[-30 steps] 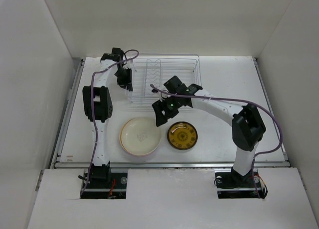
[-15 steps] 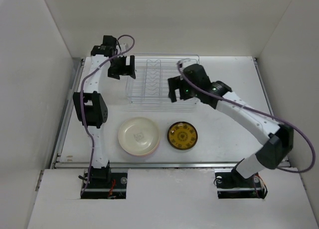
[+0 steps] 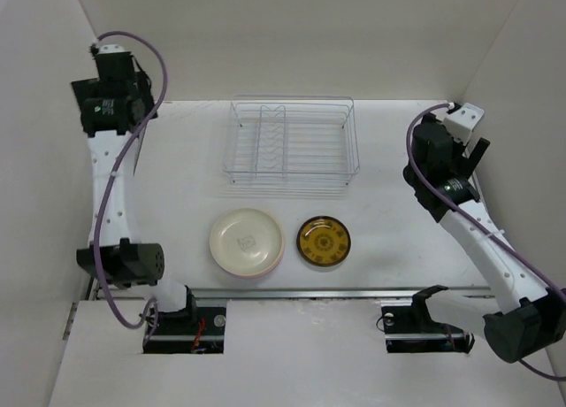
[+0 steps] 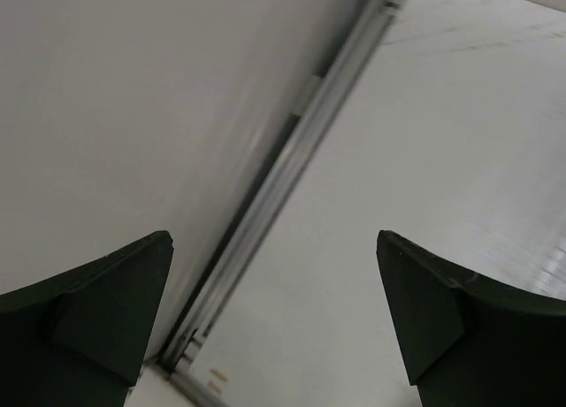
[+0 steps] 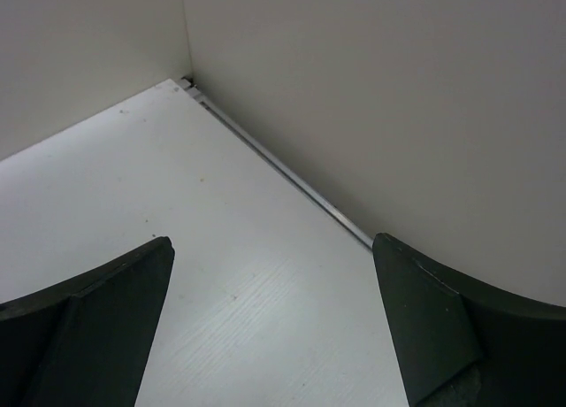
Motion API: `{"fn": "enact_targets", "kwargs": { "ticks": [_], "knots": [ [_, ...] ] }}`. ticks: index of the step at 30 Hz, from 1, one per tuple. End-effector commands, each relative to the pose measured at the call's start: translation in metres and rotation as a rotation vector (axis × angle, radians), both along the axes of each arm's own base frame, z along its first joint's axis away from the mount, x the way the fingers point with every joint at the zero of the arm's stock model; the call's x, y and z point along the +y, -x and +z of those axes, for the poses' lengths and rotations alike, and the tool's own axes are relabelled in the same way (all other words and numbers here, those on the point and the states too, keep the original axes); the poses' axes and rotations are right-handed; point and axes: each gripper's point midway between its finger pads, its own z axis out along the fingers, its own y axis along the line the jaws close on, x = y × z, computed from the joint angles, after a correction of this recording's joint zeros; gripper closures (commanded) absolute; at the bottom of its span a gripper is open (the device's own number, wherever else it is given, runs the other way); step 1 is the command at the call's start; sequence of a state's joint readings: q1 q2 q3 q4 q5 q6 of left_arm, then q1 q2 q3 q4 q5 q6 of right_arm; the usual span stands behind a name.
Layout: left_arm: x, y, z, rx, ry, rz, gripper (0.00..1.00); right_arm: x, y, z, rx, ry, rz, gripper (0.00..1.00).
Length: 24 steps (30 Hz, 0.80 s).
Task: Unload the plates from the dish rack
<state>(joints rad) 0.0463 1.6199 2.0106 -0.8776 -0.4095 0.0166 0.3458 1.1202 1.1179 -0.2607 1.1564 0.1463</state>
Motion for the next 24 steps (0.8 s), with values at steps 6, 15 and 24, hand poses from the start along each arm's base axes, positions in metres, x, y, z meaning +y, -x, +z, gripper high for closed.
{"fn": "enact_targets", "kwargs": {
  "ticks": [6, 15, 24],
  "knots": [
    [0.048, 0.082, 0.014, -0.039, -0.135, 0.223, 0.0, 0.009, -0.004, 0.039, -0.187, -0.045, 0.095, 0.0],
    [0.05, 0.082, 0.011, -0.021, -0.13, 0.224, 0.0, 0.014, -0.008, 0.045, -0.288, -0.137, 0.098, 0.0],
    [0.049, 0.077, -0.003, 0.013, -0.119, 0.218, 0.0, 0.017, -0.012, 0.043, -0.314, -0.172, 0.095, 0.0]
  ]
}}
